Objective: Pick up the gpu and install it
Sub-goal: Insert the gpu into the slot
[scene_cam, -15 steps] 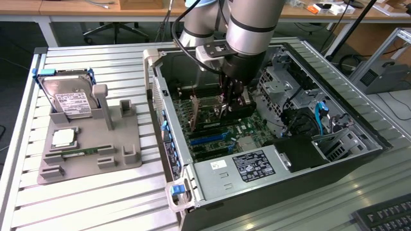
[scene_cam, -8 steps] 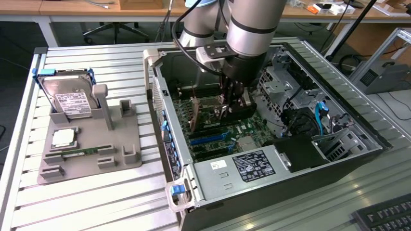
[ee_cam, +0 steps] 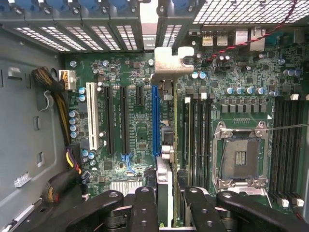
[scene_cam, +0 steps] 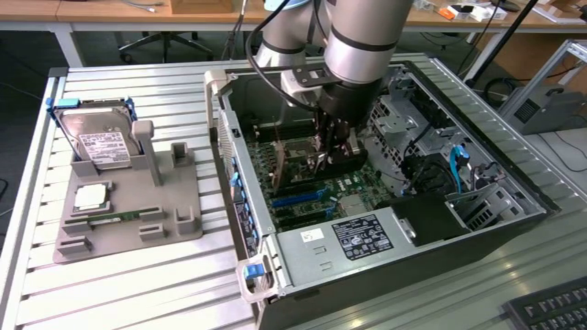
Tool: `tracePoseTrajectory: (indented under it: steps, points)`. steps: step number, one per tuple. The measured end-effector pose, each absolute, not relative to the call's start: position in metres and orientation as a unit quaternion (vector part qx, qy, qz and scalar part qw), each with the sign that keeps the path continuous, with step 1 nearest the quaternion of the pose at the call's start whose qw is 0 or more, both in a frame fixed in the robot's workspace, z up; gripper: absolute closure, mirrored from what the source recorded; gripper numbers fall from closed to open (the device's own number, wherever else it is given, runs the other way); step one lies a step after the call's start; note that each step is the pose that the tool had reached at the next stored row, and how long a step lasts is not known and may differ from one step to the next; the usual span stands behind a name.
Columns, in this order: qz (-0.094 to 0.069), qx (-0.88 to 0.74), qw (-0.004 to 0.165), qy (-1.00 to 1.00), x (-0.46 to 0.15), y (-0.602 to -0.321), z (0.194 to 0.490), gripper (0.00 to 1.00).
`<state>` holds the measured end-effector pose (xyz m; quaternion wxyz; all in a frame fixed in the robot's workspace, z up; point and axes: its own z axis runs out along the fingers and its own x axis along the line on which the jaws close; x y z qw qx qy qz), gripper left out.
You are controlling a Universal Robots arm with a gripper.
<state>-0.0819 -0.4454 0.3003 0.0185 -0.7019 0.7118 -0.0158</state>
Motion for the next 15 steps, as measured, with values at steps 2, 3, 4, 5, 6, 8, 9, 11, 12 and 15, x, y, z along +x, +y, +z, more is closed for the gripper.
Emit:
tracePoseTrajectory:
  steps: [2, 3, 4, 5, 6, 8, 9, 11, 12, 15]
  points:
    - [-0.016, -0.702, 0.019, 0.712, -0.0824, -0.4476, 0.3001, 0.73]
    - [-0.016, -0.702, 0.019, 0.712, -0.0829, -0.4493, 0.3000, 0.73]
    - [-0.016, -0.702, 0.019, 0.712, -0.0832, -0.4502, 0.2999, 0.73]
    - [-0.016, -0.702, 0.018, 0.712, -0.0833, -0.4507, 0.2998, 0.73]
    - [-0.016, -0.702, 0.019, 0.712, -0.0834, -0.4510, 0.2997, 0.73]
    - [-0.016, -0.702, 0.018, 0.712, -0.0835, -0.4515, 0.2997, 0.73]
    - [-0.016, -0.702, 0.018, 0.712, -0.0836, -0.4518, 0.2996, 0.73]
    - [-0.016, -0.702, 0.018, 0.712, -0.0839, -0.4522, 0.2995, 0.73]
    - [-0.016, -0.702, 0.018, 0.712, -0.0841, -0.4525, 0.2994, 0.73]
    - [-0.016, -0.702, 0.018, 0.712, -0.0848, -0.4535, 0.2993, 0.73]
